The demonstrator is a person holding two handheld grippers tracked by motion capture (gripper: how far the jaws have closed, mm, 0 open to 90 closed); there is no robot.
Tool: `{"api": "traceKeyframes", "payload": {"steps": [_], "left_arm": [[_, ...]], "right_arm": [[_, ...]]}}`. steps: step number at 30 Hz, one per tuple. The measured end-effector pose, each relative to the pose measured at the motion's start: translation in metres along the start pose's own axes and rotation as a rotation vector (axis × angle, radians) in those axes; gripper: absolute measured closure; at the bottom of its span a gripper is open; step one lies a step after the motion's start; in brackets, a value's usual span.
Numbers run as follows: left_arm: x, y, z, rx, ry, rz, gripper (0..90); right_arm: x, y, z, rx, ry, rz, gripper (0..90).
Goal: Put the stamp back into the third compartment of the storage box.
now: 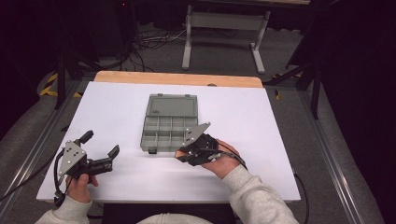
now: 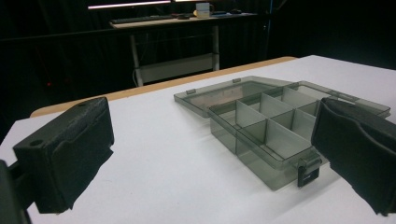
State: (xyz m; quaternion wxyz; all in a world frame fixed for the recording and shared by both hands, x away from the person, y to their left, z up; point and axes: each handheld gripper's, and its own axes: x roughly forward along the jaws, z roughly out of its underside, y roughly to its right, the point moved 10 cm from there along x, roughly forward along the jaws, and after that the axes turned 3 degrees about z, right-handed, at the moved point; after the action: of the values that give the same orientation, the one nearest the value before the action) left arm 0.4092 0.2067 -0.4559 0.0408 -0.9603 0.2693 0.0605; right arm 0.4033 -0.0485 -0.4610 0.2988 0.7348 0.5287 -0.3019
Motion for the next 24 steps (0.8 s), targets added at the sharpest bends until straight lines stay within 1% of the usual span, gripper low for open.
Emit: {"api": "traceKeyframes", "payload": {"steps": [9, 18, 20, 24], "left_arm": [[0.0, 0.0, 0.0, -0.001, 0.002, 0.001, 0.1], [0.0, 0.0, 0.0, -0.003, -0.001, -0.001, 0.1], [0.0, 0.0, 0.0, -0.003, 0.002, 0.0, 0.1], [0.0, 0.0, 0.0, -0.003, -0.001, -0.002, 0.1]], "right_arm": [[-0.007, 0.014, -0.007, 0.041, 0.059, 0.019, 66.2], [-0.012, 0.024, -0.012, 0.065, 0.086, 0.043, 66.2], [-0.014, 0.029, -0.016, 0.073, 0.093, 0.059, 66.2], [-0.015, 0.033, -0.02, 0.081, 0.104, 0.071, 66.2]]}}
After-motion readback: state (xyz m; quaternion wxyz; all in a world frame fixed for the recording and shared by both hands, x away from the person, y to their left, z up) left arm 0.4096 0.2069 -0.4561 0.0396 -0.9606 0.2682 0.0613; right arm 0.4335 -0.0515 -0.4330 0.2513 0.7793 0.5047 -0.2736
